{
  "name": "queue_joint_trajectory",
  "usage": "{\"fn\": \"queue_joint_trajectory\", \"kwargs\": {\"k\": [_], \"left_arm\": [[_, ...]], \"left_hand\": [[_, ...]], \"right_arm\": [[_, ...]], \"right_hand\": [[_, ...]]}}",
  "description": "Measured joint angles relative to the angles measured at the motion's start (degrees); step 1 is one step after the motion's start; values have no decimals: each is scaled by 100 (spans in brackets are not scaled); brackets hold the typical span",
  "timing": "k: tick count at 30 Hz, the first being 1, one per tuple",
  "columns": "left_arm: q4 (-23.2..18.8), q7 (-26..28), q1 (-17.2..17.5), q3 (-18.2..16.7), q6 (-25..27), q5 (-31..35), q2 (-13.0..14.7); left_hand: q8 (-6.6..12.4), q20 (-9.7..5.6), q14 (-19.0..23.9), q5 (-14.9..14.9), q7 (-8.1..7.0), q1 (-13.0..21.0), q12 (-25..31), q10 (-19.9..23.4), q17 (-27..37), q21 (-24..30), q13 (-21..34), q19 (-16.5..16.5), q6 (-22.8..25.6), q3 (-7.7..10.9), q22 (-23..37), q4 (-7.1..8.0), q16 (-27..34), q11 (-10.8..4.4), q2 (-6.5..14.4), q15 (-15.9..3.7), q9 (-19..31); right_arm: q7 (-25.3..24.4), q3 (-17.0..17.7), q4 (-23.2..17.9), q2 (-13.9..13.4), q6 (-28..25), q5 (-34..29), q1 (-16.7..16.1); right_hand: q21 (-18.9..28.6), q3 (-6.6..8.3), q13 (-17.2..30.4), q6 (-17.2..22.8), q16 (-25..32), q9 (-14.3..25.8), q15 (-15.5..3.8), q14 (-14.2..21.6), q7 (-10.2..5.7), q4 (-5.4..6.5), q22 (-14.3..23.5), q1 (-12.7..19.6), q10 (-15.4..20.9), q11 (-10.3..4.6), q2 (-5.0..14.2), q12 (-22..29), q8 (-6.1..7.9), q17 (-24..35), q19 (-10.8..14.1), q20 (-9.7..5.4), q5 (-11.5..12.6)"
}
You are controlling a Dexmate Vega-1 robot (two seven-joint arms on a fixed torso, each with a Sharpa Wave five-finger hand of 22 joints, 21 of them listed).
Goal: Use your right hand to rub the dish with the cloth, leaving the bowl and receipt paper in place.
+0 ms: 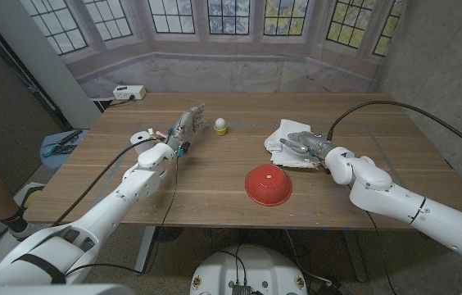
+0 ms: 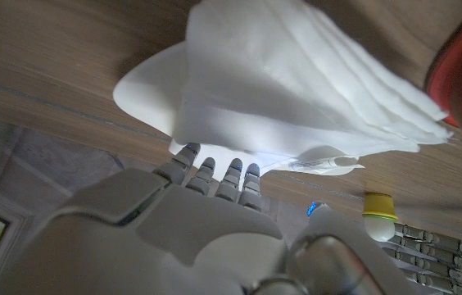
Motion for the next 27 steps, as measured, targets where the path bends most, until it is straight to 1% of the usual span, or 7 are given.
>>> {"fn": "queue_joint_trajectory", "kwargs": {"k": [8,10,27], "left_arm": [[-18,13,13,0,4,2,-1],[-27,19,22,0,10,3,-1],[-130,82,93,-8,22,3,19]], "left_hand": [[0,0,0,0,0,0,0,0,0,0,0,0,0,0,0,0,0,0,0,0,0],[0,0,0,0,0,0,0,0,0,0,0,0,0,0,0,0,0,0,0,0,0],[0,0,0,0,0,-1,0,1,0,0,0,0,0,0,0,1,0,0,-1,0,0]], "right_arm": [[-51,-29,129,54,36,78,4],[-63,-42,165,71,49,101,13],[-255,-92,393,172,184,304,38]], "right_hand": [[0,0,0,-21,0,0,3,3,-20,0,0,-22,0,0,-22,0,0,0,22,-22,0],[0,25,0,-21,0,1,3,3,-20,-24,0,-22,0,0,-22,0,0,0,22,-22,0],[21,24,-1,-21,0,1,-18,23,-20,-24,1,-22,0,-1,-22,-1,0,-27,23,-24,42]]}}
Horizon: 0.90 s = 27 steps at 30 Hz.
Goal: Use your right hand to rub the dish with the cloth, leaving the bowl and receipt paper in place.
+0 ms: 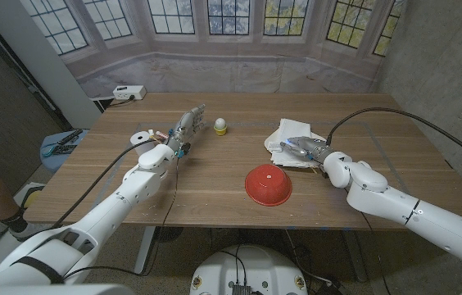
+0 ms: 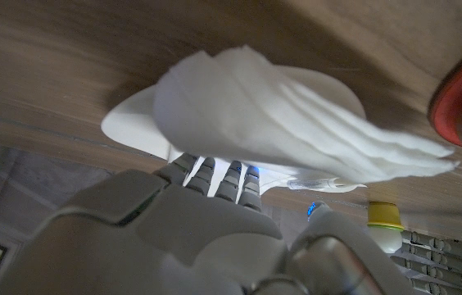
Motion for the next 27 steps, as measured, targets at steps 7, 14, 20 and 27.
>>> {"fn": "queue_joint_trajectory", "kwargs": {"k": [7,14,20,27], "left_arm": [[-57,23,36,0,6,2,12],[-114,51,70,0,8,9,22],[-143,61,88,0,9,13,24],[-172,76,108,0,11,15,32]], "left_hand": [[0,0,0,0,0,0,0,0,0,0,0,0,0,0,0,0,0,0,0,0,0],[0,0,0,0,0,0,0,0,0,0,0,0,0,0,0,0,11,0,0,0,0],[0,0,0,0,0,0,0,0,0,0,0,0,0,0,0,0,11,0,0,0,0],[0,0,0,0,0,-1,0,0,0,0,0,0,0,0,0,0,11,0,-1,0,0]], "right_arm": [[-59,-16,42,15,83,80,-1],[-86,-43,44,22,200,133,-3],[-89,-70,29,38,311,152,2],[-73,-99,10,63,443,163,23]], "right_hand": [[-3,24,-6,0,0,0,0,0,0,-24,0,0,-1,-1,0,27,0,0,18,-20,0],[-1,24,-8,1,0,0,0,0,0,-24,0,0,-41,21,0,27,0,1,18,-19,21],[0,39,-8,1,0,1,0,0,0,-39,0,0,-41,21,0,27,0,1,17,-19,21],[0,47,-5,1,0,1,0,0,0,-47,0,0,-40,21,0,29,0,1,16,-19,21]]}}
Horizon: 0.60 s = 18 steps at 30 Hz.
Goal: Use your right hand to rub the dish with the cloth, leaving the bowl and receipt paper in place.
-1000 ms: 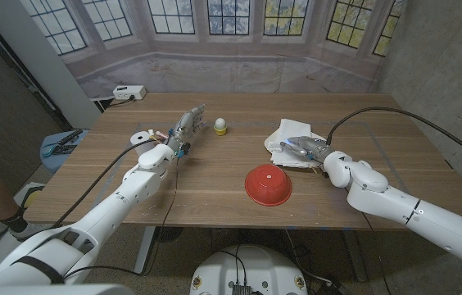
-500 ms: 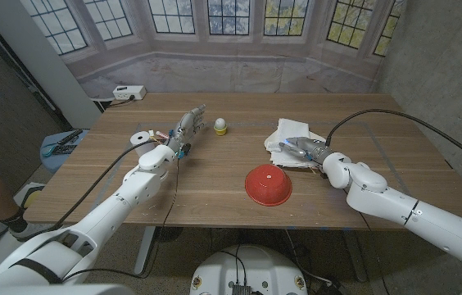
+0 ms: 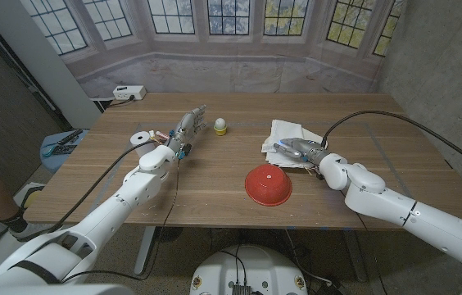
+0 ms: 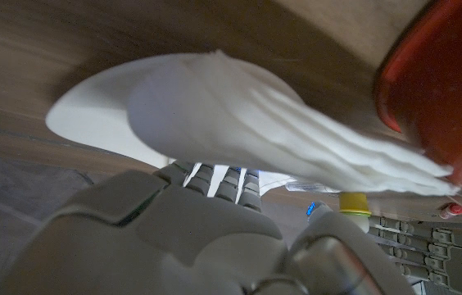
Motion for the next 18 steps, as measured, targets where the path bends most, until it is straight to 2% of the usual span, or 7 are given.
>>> {"fn": "queue_joint_trajectory", "kwargs": {"k": [18], "left_arm": [[-106,66,100,-20,5,-16,32]], "left_hand": [[0,0,0,0,0,0,0,0,0,0,0,0,0,0,0,0,0,0,0,0,0]], "right_arm": [[115,-45,-39,51,346,-70,48]], "right_hand": [[22,32,1,0,0,0,0,0,0,-32,12,0,-20,-21,0,0,0,-28,24,22,43]]}}
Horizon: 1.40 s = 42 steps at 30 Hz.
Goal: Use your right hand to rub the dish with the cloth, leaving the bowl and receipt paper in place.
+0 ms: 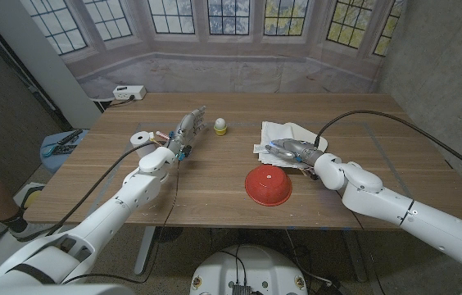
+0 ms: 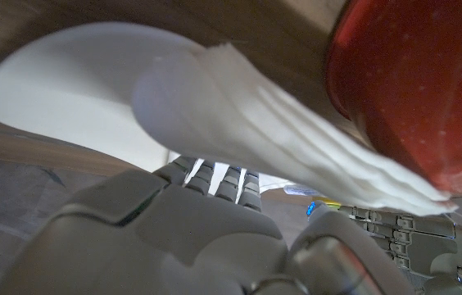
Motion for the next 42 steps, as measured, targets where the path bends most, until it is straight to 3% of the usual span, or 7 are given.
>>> {"fn": "queue_joint_trajectory", "kwargs": {"k": [42], "left_arm": [[-78,21,-4,26,48,24,21]], "left_hand": [[0,0,32,0,0,0,0,0,0,0,0,0,0,0,0,0,-1,0,0,32,0]], "right_arm": [[163,171,134,-153,-79,-23,-32]], "right_hand": [[-55,39,-3,0,0,0,0,0,0,-39,-15,0,-1,-1,0,-9,0,1,27,-33,21]]}}
